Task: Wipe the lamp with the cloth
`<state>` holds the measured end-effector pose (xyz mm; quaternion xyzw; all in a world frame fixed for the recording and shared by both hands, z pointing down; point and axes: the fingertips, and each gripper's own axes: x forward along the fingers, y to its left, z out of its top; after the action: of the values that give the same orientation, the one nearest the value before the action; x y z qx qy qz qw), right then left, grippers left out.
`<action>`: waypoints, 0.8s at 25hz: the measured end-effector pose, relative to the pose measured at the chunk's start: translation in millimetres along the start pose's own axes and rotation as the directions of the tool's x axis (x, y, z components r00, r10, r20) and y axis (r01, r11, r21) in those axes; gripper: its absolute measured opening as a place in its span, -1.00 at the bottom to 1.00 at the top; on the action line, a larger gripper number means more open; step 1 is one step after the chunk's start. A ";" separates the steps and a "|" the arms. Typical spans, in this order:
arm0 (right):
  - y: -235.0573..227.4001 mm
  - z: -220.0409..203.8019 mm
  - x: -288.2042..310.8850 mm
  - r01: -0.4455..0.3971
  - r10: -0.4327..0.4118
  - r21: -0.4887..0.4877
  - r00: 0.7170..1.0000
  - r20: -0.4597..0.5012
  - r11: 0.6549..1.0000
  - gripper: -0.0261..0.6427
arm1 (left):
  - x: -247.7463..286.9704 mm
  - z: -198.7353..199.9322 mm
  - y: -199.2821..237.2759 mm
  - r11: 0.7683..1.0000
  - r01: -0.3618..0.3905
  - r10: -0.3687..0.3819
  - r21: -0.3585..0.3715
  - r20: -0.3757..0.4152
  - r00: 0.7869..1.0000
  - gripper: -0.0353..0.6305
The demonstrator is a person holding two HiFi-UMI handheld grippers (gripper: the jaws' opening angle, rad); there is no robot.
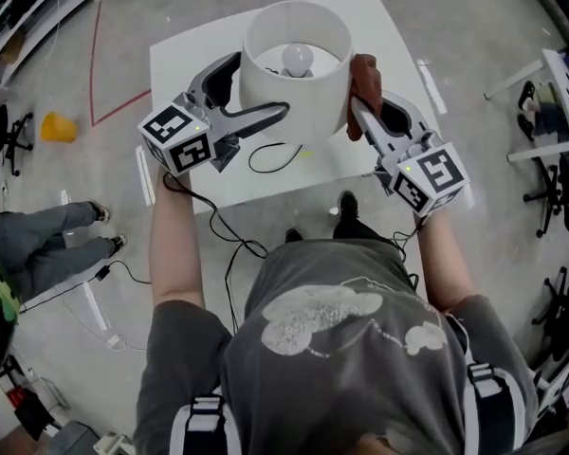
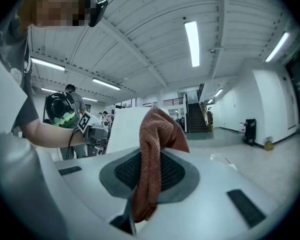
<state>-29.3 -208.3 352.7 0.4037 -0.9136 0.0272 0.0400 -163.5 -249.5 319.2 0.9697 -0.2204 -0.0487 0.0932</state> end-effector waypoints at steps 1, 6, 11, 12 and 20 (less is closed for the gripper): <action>-1.3 0.2 1.4 0.002 -0.002 0.000 1.000 0.001 1.000 -0.75 | -0.9 -0.2 -0.7 1.000 -0.014 0.014 0.003 0.001 1.000 0.88; -11.9 0.3 10.1 0.017 -0.017 -0.007 1.000 -0.006 1.000 -0.75 | -3.7 -8.2 -5.0 0.990 -0.114 0.114 0.085 -0.001 0.993 0.88; -27.1 1.1 21.6 0.037 -0.037 -0.026 0.999 -0.019 0.999 -0.75 | -7.6 -9.7 -11.4 0.982 -0.180 0.177 0.066 0.045 0.983 0.88; -30.7 2.0 23.4 0.046 -0.047 -0.028 0.999 -0.022 0.999 -0.75 | -8.5 -9.4 -14.5 0.982 -0.184 0.181 0.053 0.053 0.982 0.88; -77.0 6.7 39.4 0.106 -0.107 -0.034 0.994 -0.025 0.994 -0.75 | 2.7 -13.2 -41.8 0.978 -0.206 0.203 0.030 0.086 0.976 0.88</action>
<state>0.9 -289.6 351.1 0.4506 -0.8906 0.0154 0.0601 -141.8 -211.5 323.5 0.9407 -0.3234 -0.0744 0.0700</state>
